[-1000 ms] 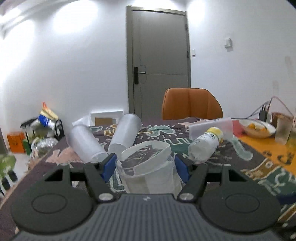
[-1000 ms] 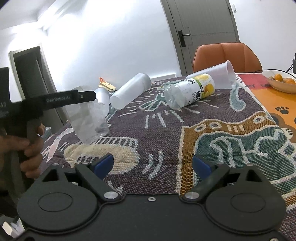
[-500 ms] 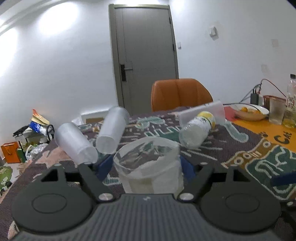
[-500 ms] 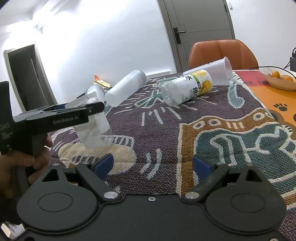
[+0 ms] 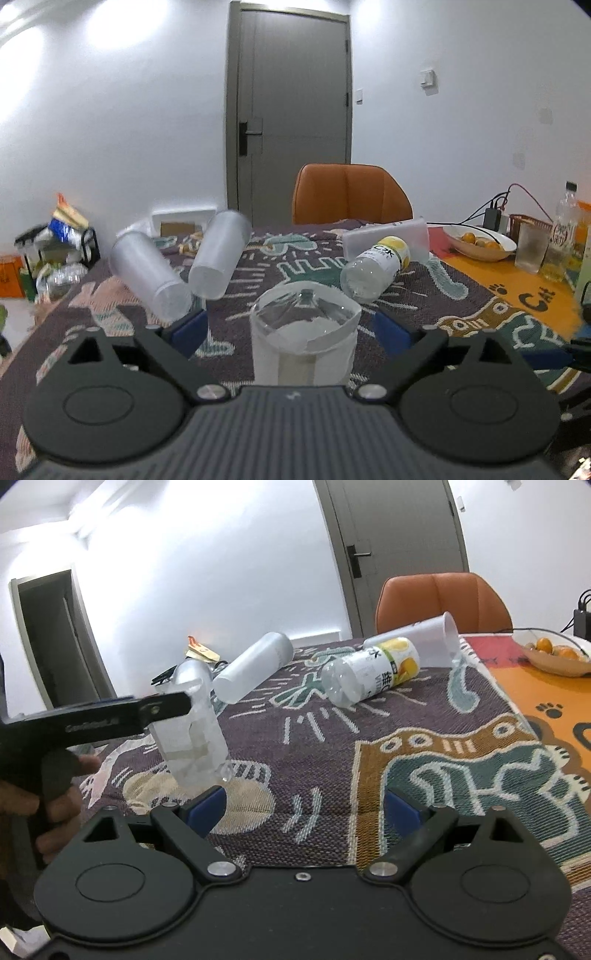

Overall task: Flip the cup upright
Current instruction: 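Lower the cup, opening up, onto the blanket with the left gripper, then open the left gripper and release the upright cup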

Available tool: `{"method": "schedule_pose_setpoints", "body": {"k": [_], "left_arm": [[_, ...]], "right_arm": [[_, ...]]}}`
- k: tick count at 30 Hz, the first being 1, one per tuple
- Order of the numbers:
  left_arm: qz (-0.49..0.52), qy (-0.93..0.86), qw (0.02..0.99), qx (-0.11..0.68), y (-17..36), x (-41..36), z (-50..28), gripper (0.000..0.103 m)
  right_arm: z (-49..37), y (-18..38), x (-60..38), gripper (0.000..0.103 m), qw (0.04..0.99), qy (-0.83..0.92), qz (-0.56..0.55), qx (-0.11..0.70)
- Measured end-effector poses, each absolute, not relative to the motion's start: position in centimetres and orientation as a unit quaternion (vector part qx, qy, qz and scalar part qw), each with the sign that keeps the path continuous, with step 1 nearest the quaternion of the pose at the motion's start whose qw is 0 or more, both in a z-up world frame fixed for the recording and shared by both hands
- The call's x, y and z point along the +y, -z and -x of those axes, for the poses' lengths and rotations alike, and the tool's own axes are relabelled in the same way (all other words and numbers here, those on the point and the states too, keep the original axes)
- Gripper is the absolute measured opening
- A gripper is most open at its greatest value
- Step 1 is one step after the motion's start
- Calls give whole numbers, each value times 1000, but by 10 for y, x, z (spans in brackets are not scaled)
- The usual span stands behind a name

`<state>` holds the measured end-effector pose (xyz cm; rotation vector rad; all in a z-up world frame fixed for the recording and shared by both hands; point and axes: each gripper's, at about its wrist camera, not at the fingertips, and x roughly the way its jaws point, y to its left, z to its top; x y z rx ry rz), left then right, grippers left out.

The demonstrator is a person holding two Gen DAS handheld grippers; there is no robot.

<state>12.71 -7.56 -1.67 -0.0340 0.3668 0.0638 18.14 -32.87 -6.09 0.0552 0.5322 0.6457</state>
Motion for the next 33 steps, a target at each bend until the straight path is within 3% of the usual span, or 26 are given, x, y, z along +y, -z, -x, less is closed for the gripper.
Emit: {"method": "schedule_pose_setpoints", "body": {"k": [12, 33], "left_arm": [[49, -18, 985, 165, -15, -53, -78, 103], [75, -57, 979, 178, -26, -20, -2, 103]], "right_arm": [[-156, 42, -329, 103, 921, -311, -16, 237], [-109, 6, -325, 103, 924, -315, -9, 218]]}}
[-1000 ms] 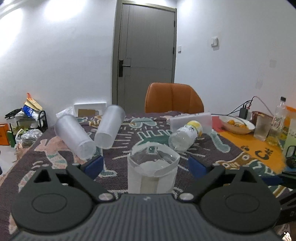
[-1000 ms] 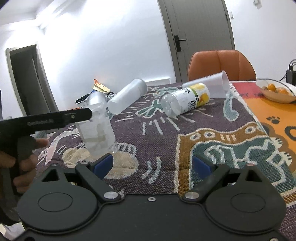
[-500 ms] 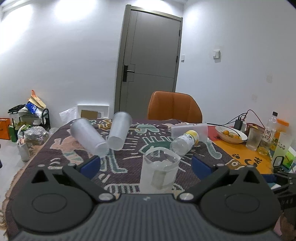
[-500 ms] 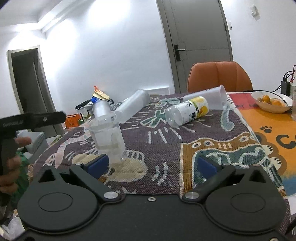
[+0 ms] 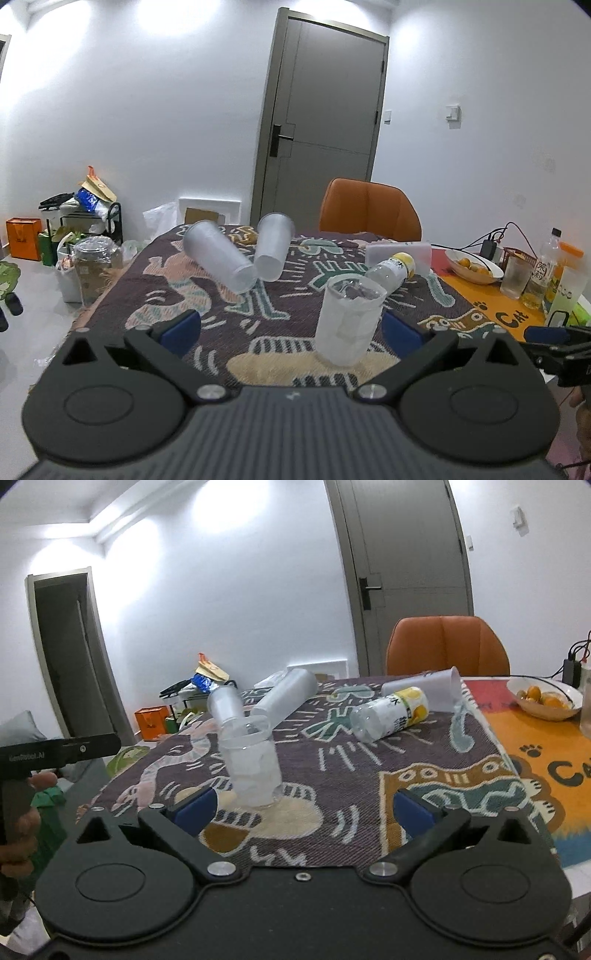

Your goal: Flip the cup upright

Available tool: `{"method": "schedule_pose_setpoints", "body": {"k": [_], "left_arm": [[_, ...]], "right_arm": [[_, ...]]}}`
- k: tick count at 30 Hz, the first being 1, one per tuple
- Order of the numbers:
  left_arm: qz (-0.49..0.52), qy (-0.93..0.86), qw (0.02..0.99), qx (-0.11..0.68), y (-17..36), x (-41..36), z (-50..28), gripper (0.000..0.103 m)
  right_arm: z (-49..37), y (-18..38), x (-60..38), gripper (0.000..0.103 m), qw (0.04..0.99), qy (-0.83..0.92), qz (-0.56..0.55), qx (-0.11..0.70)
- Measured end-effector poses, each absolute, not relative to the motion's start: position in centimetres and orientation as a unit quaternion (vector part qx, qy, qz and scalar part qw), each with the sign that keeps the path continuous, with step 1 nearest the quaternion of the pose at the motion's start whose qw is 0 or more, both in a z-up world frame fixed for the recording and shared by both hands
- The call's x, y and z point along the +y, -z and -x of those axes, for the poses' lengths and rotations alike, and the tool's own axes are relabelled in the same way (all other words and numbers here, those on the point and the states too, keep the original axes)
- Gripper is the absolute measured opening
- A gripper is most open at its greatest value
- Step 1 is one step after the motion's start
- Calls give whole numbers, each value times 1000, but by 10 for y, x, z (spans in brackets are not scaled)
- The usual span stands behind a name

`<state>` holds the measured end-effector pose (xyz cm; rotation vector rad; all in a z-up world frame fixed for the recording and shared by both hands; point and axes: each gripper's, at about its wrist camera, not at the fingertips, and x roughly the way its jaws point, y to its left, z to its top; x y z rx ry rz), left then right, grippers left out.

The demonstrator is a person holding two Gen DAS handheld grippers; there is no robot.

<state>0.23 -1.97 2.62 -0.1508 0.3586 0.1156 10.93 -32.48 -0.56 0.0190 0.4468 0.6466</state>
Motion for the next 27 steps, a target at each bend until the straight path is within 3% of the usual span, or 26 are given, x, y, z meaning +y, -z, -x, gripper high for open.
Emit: {"method": "schedule_pose_setpoints", "body": {"k": [27], "left_arm": [[92, -69, 972, 206, -1, 0, 16, 103]], "right_arm": [[-96, 18, -308, 103, 914, -332, -1, 235]]}}
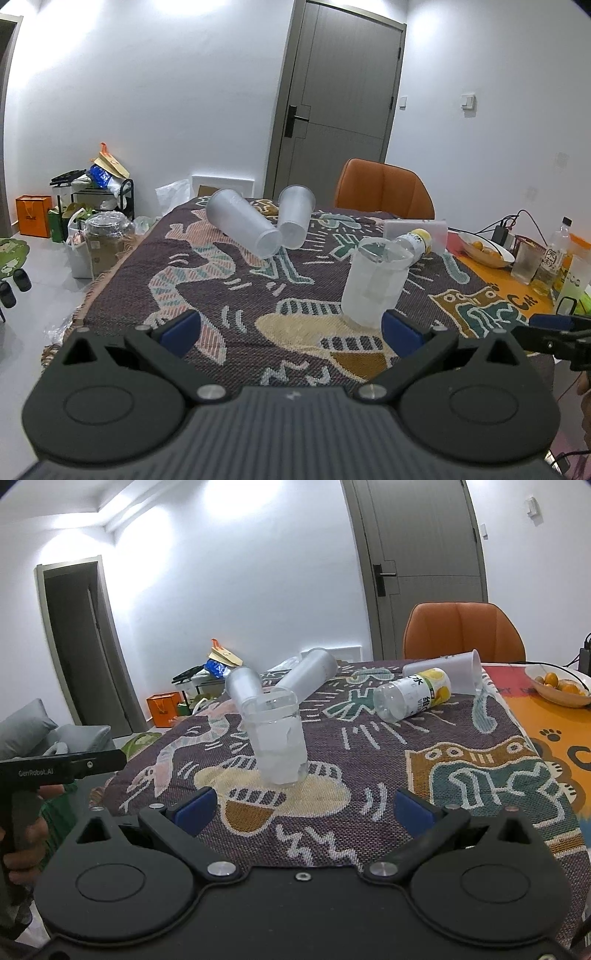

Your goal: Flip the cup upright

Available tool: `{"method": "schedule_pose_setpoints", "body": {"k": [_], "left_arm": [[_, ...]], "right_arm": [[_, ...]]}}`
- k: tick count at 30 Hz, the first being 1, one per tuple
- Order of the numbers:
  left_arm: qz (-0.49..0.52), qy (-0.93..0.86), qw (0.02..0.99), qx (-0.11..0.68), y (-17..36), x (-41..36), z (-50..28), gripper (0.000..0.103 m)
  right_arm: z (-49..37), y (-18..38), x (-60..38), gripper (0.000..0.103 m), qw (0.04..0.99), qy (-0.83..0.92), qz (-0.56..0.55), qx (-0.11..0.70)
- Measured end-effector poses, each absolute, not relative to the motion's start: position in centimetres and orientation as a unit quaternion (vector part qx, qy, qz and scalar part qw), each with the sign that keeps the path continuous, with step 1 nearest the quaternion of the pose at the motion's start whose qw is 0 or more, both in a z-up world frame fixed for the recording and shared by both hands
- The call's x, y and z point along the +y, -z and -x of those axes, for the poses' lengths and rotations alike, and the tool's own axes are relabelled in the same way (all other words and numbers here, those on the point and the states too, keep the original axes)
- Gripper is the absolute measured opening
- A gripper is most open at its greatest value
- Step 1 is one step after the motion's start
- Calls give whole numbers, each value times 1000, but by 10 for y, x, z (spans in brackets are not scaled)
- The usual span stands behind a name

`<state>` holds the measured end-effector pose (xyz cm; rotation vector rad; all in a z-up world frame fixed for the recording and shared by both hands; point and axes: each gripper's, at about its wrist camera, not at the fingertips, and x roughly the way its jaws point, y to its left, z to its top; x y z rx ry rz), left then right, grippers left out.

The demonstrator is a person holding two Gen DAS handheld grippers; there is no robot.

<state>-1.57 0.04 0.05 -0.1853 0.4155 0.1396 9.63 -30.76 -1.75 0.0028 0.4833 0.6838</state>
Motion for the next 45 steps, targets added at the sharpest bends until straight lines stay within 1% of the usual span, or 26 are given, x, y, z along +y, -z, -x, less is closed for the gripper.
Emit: {"method": "schedule_pose_setpoints", "body": {"k": [8, 45], "left_arm": [[91, -70, 972, 207, 0, 1, 17, 103], [86, -66, 972, 211, 3, -1, 15, 103]], "right_arm": [[-94, 16, -307, 103, 918, -331, 5, 218], [-96, 19, -306, 103, 919, -326, 8, 222]]}}
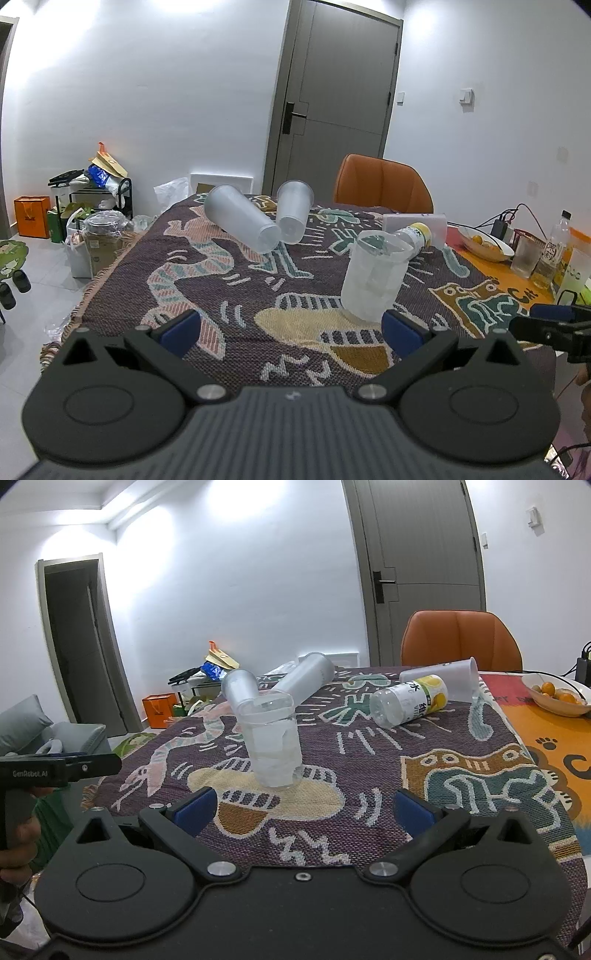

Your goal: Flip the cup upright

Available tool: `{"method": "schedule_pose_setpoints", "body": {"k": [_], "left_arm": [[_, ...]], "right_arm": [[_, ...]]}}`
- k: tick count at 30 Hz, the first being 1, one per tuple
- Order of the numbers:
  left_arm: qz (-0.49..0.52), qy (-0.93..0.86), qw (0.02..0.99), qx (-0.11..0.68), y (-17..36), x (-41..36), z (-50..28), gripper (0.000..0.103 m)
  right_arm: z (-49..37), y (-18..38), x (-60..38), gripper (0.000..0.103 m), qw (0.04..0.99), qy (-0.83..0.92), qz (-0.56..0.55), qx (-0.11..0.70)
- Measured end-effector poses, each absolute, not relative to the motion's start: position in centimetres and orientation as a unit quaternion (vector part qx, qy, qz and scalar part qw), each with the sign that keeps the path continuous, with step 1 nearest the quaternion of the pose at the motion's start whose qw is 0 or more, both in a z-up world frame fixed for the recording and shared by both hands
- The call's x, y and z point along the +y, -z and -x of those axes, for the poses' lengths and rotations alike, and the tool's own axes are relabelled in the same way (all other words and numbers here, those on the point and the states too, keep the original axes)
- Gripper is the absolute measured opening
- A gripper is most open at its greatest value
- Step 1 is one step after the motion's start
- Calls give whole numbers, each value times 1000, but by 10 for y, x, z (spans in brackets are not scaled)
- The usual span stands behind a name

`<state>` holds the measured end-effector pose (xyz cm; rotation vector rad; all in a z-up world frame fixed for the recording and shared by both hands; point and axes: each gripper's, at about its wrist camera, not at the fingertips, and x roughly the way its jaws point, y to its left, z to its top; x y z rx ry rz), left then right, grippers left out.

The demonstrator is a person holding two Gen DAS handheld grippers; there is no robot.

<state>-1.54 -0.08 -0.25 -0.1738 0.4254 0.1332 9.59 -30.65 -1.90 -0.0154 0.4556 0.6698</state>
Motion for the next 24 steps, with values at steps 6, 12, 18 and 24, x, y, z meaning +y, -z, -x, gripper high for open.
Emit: {"method": "schedule_pose_setpoints", "body": {"k": [6, 12, 18, 24], "left_arm": [[86, -68, 971, 213, 4, -1, 15, 103], [82, -66, 971, 216, 5, -2, 15, 103], [82, -63, 970, 220, 7, -2, 13, 103], [81, -61, 970, 223, 8, -3, 12, 103]], "right_arm": [[-97, 21, -308, 103, 920, -324, 8, 223], [-97, 22, -305, 103, 919, -324, 11, 226], [-98, 24, -305, 103, 918, -323, 13, 229], [-99, 26, -304, 103, 918, -320, 12, 233]]}}
